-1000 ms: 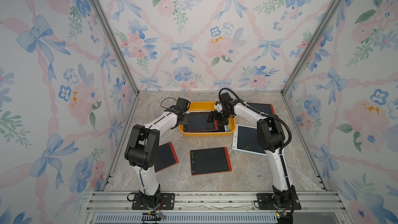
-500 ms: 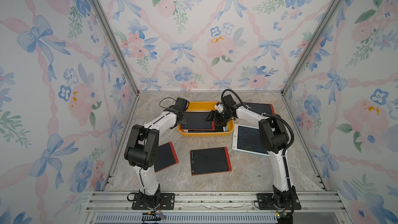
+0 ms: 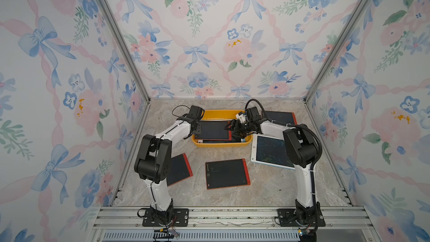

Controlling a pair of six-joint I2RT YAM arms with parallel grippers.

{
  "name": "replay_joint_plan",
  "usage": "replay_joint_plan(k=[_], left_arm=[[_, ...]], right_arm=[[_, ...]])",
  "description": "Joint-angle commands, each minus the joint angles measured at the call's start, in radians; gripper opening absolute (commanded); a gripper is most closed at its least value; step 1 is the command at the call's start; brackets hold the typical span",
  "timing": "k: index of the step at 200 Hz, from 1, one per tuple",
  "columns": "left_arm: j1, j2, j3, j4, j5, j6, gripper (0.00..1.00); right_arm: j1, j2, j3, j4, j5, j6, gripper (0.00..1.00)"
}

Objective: Take out the writing tablet from the storage box
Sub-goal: Pick up the writing tablet from the storage box.

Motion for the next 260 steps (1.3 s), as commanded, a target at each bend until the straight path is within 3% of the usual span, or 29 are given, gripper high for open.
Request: replay_joint_plan(k=[1,115,169,214,260], left_arm=[[-0.008,0.024,0.009,0.007,0.011,0.021,0.0],[-0.008,0.026,0.012,0.007,0.014,0.021,0.0],[-0.008,0.028,0.012,0.007,0.016,0.021,0.0],[-0.008,0.024,0.012,0.007,0.01,0.021,0.0],[-0.008,0.024,0.01,0.007,-0.003,0.012,0.0]], right_arm=[[0.004,-0.051,-0.022,0.116,-0.08,0.052,0.79],[0.002,-0.105,-0.084,0.346,-0.153,0.23,0.77],[0.012,-0.12,-0.081,0.339,-0.153,0.215,0.76],[0.026,-0.124,-0.029,0.144,-0.098,0.09,0.71],[0.059,-0.103,0.044,-0.017,0.022,0.0,0.57]])
